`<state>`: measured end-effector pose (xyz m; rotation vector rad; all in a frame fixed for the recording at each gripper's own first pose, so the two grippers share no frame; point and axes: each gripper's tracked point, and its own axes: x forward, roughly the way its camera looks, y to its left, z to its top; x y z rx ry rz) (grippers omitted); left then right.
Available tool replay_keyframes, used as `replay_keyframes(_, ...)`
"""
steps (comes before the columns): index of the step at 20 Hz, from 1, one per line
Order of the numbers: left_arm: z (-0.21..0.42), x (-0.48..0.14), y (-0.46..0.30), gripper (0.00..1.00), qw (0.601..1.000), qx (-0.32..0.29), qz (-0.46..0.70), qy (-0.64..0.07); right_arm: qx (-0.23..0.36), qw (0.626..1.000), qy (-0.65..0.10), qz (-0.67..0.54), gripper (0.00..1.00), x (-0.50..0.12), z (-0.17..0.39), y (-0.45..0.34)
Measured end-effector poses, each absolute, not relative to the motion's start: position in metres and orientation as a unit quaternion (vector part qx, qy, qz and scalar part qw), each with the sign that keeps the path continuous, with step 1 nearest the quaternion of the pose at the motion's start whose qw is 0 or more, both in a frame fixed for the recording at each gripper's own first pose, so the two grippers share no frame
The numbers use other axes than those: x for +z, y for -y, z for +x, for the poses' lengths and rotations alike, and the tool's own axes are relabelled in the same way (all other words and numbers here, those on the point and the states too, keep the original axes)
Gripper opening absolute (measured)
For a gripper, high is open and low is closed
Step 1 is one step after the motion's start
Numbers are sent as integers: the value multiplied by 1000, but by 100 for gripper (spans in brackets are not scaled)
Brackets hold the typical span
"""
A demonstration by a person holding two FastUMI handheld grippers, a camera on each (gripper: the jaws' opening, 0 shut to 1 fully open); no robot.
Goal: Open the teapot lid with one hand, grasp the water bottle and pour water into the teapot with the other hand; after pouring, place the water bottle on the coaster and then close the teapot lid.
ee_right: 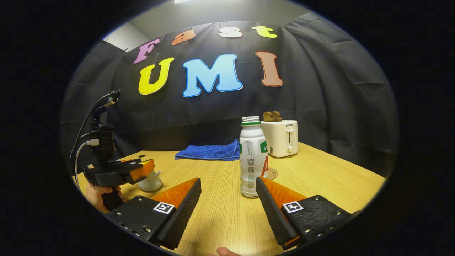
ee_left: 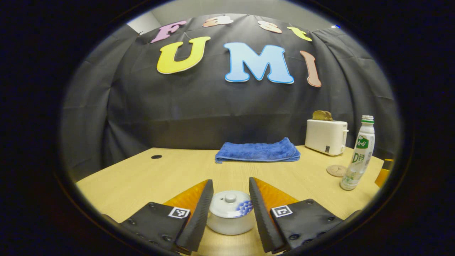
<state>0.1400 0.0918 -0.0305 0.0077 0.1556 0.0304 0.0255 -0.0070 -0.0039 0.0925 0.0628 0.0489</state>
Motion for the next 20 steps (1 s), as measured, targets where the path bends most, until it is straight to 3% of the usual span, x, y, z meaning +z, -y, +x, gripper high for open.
replay_keyframes(1, 140, -32, -92, 61, 997, 16, 10, -79, 24, 998, -32, 49, 95, -5, 26, 8)
replay_keyframes(3, 142, -34, -93, 49, 996, 14, 15, -85, 24, 998, -30, 53, 95, -3, 26, 8)
replay_keyframes(6, 142, -30, -97, 22, 996, 18, 27, -82, 24, 998, -28, 53, 95, -2, 25, 8)
replay_keyframes(10, 148, -30, -97, 22, 997, 13, 24, -79, 24, 998, -25, 46, 95, -1, 25, 11)
replay_keyframes(11, 145, -30, -96, 15, 996, 11, 32, -79, 22, 999, -22, 42, 95, 0, 26, 13)
replay_keyframes(17, 136, 3, -100, 15, 999, 10, 29, -44, 15, 1000, 1, 26, 95, 18, 39, 32)
replay_keyframes(20, 130, 13, -94, 10, 999, -1, 16, -37, 2, 1000, 1, 19, 95, 22, 52, 43)
